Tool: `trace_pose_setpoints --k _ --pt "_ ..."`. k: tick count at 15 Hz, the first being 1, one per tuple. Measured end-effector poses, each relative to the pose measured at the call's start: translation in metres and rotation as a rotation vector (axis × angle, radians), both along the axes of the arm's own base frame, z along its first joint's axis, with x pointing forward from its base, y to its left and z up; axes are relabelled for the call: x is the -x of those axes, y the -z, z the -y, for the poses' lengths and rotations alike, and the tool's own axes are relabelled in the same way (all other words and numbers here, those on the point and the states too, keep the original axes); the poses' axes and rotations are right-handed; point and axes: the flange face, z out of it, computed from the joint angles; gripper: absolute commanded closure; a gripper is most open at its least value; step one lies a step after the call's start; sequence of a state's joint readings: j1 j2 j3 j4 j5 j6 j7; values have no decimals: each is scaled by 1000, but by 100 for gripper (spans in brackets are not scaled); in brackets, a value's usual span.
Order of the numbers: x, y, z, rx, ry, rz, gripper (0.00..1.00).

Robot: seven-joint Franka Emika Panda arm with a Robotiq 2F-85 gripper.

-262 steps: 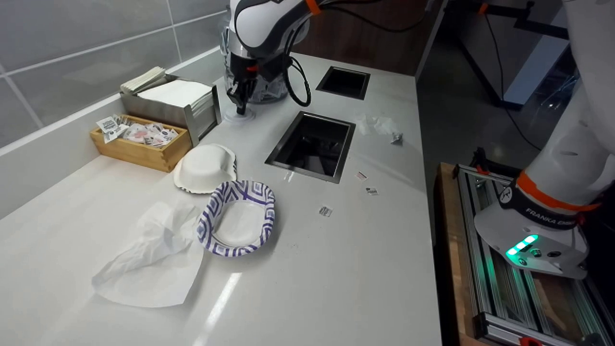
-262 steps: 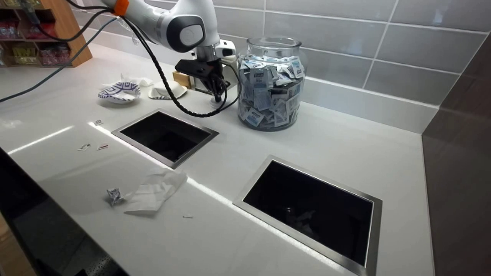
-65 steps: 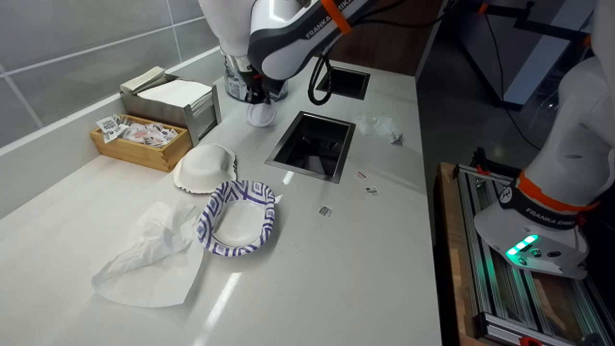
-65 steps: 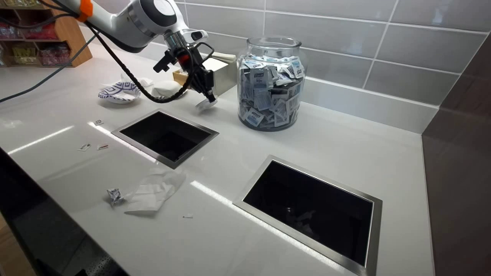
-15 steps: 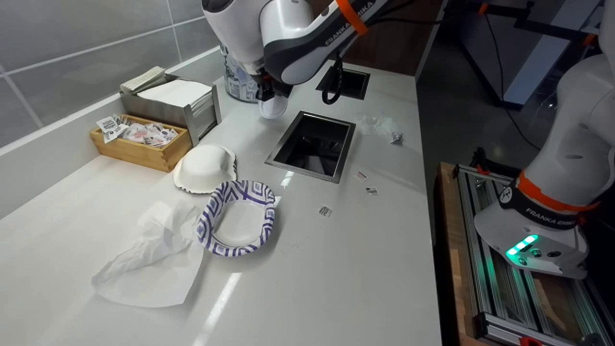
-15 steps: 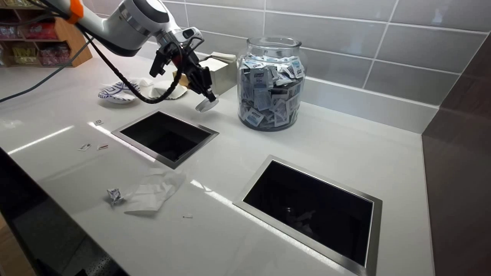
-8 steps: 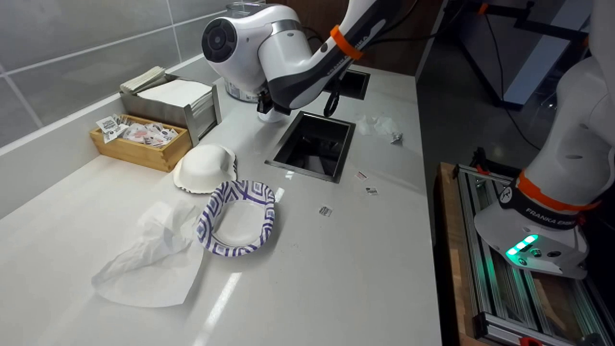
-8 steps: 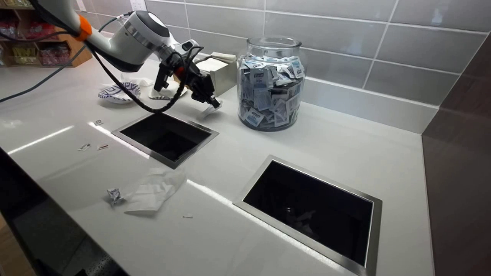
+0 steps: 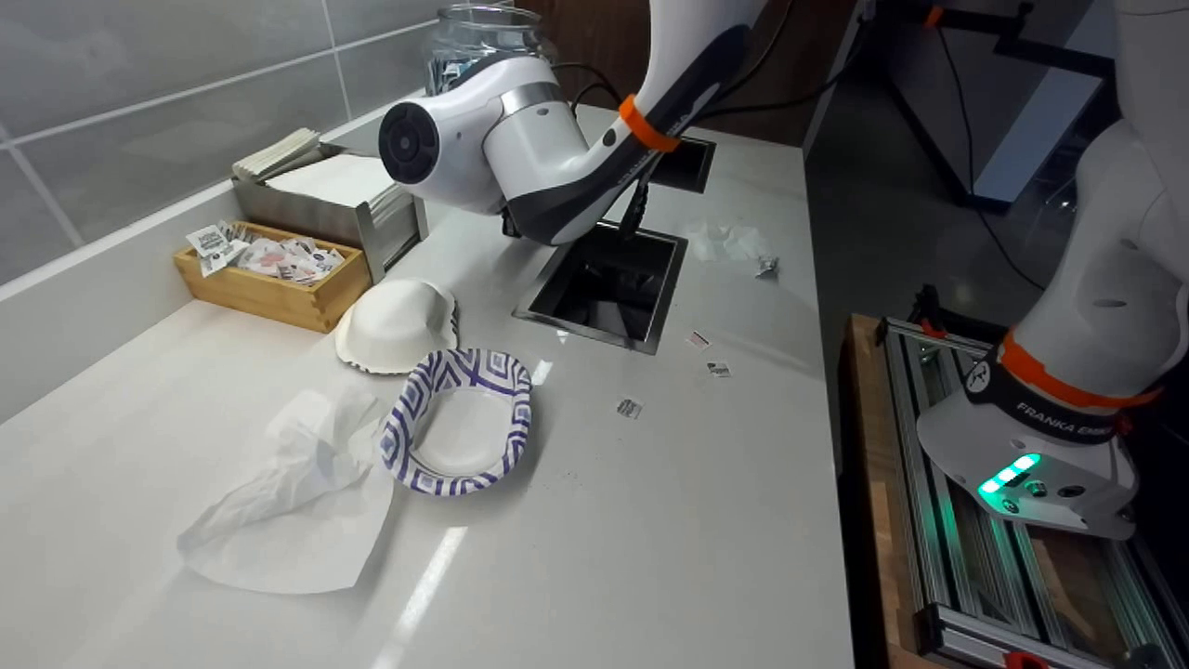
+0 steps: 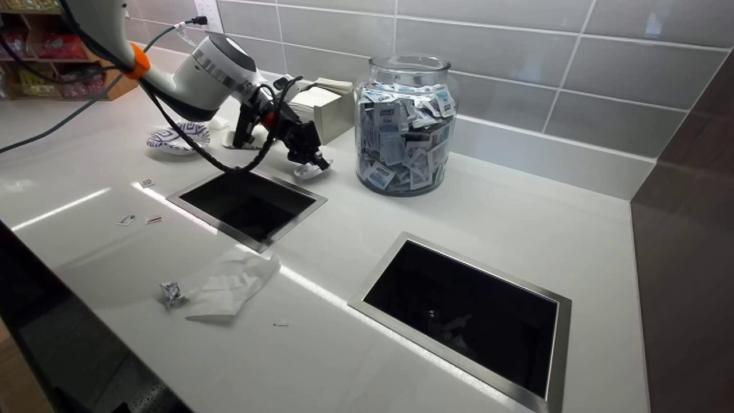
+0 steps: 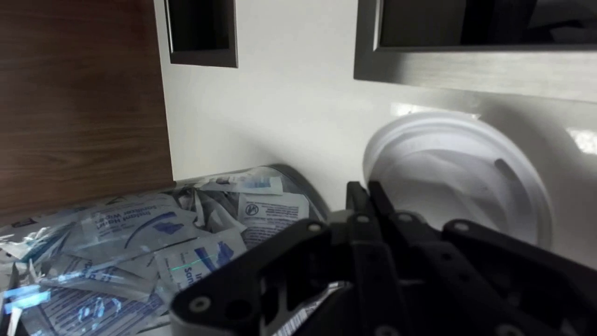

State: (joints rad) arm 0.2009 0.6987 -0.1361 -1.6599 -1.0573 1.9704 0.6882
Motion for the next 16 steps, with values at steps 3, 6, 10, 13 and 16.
trace_pose_setpoints --k 3,6,10,13,16 --pt "-1 10 4 15 13 -15 99" --pt "-6 9 7 9 21 -5 99" --pt "-17 -22 8 -51 59 56 65" --pt "-20 -49 13 -121 114 100 43" --pt "-20 -65 21 -186 173 130 21"
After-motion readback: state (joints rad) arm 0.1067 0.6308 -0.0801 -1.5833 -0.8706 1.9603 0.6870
